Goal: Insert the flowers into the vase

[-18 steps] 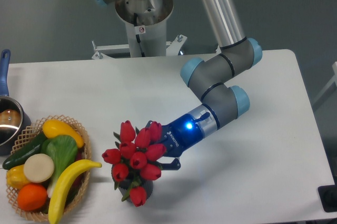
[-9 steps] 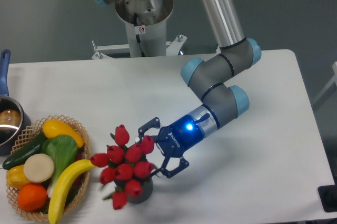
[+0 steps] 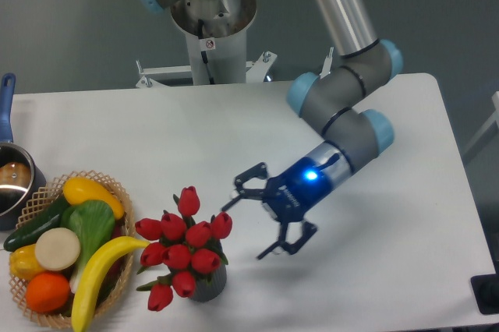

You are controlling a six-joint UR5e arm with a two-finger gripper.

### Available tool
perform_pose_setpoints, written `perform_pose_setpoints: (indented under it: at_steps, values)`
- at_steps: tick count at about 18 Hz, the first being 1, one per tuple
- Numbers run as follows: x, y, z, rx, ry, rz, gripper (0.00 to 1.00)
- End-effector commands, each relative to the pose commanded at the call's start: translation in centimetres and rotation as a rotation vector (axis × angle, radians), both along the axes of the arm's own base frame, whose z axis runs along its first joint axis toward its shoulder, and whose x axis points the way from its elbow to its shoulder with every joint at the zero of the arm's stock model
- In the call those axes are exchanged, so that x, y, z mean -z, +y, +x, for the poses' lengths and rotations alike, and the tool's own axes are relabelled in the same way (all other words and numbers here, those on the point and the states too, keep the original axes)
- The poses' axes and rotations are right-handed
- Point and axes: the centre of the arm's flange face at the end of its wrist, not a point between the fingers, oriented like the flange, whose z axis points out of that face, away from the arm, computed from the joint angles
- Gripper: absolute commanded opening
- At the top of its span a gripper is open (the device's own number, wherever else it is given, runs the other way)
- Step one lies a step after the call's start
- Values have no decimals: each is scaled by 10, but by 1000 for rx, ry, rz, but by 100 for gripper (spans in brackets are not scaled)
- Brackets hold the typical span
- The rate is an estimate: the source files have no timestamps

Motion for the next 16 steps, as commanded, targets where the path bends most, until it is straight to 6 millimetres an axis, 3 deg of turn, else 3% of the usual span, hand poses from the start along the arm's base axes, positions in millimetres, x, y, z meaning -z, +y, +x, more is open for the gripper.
perform_pose_setpoints:
  at_steps: [3,7,13,16]
  values:
    - [-9,-35,-30,-71,53,-44,100]
    - [-22,-64,-75,-153,193,-217,100]
    - [-42,-84,-106,-231,360,-474,100]
    - [-48,-97,-121,-287,468,-705,100]
